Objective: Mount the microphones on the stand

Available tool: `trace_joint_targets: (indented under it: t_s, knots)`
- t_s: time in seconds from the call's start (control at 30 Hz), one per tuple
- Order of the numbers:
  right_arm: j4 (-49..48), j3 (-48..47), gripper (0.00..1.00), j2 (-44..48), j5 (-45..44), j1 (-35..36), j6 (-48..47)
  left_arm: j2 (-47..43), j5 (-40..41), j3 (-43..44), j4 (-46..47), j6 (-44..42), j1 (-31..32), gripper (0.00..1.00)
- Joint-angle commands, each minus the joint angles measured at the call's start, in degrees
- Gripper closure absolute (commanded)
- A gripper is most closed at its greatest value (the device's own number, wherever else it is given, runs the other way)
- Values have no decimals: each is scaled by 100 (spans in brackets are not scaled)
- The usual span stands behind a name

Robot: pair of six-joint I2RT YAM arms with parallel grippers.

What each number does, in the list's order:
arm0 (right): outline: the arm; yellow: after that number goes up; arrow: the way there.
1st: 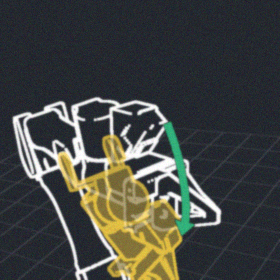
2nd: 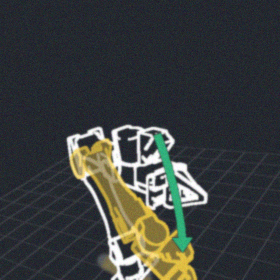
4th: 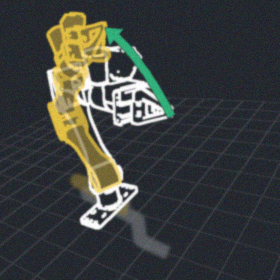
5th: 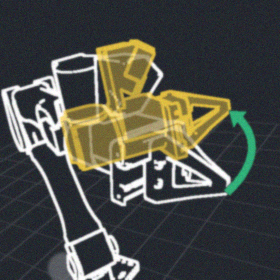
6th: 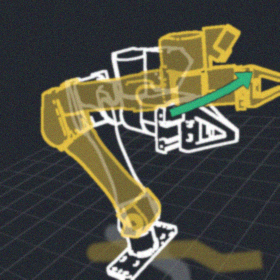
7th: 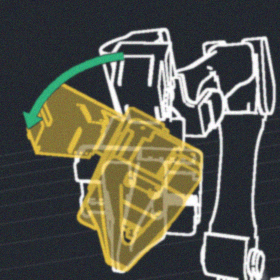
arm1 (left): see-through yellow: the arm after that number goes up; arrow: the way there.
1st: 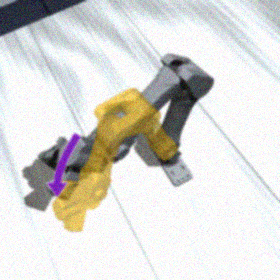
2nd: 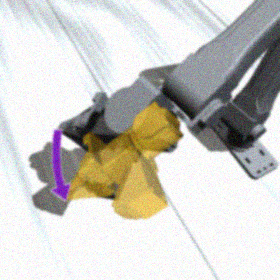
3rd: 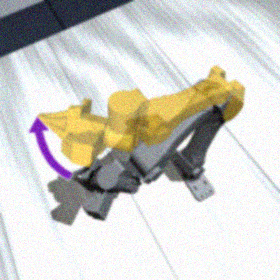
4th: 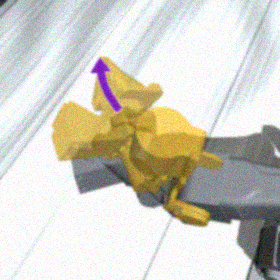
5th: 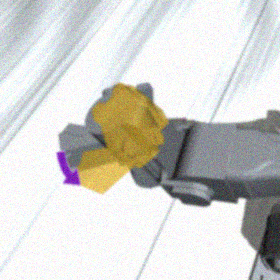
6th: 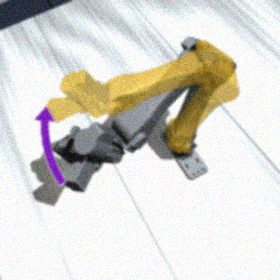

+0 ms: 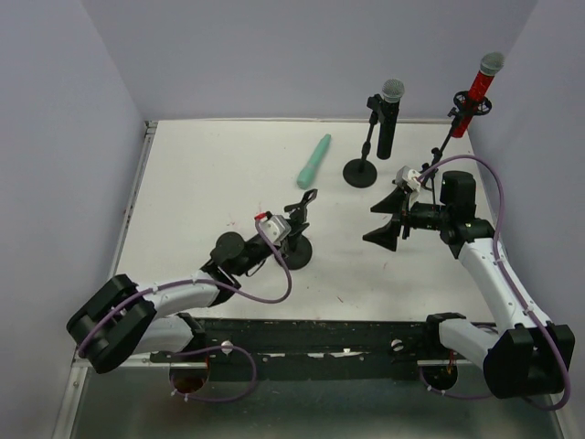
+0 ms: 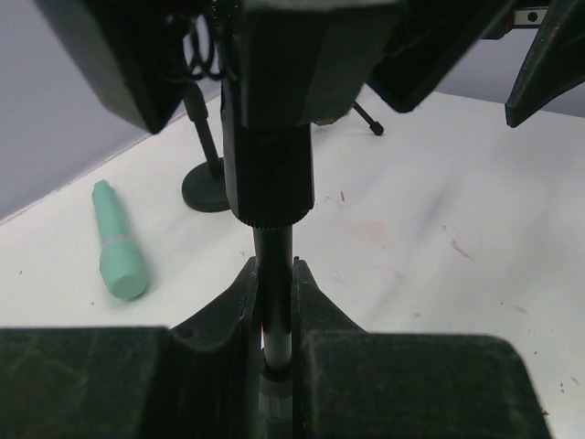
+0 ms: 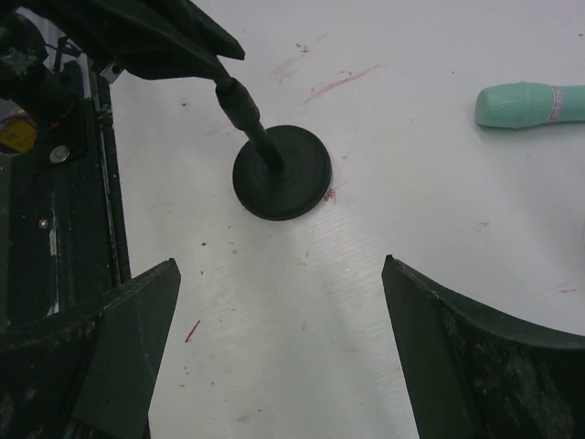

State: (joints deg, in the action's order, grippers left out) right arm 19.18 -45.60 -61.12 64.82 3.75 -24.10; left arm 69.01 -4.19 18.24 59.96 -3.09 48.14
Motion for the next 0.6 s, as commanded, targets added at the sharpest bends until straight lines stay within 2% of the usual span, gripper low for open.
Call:
trace_joint_targets:
  t_s: [0.0,0.07,0.13,0.23,0.4,0.57]
  knots:
    - [60,-27,0,-5,57,3,-95,199,-3303,723,-133,553,-1015,100]
    - [51,-27,0,-5,57,3,-104,401,-4314,1224,-475,757,-1358,100]
    - [68,-36,0,-5,66,12,-104,700,-4966,1768,-1098,749,-1596,100]
    - [60,-19,0,-5,66,3,-113,1096,-5443,2367,-1619,714,-1781,100]
    - [68,-19,0,-5,40,3,-130,1527,-5470,2570,-1593,609,-1940,99]
    - [68,-19,0,-14,66,3,-122,1607,-5181,2395,-1655,441,-1940,86]
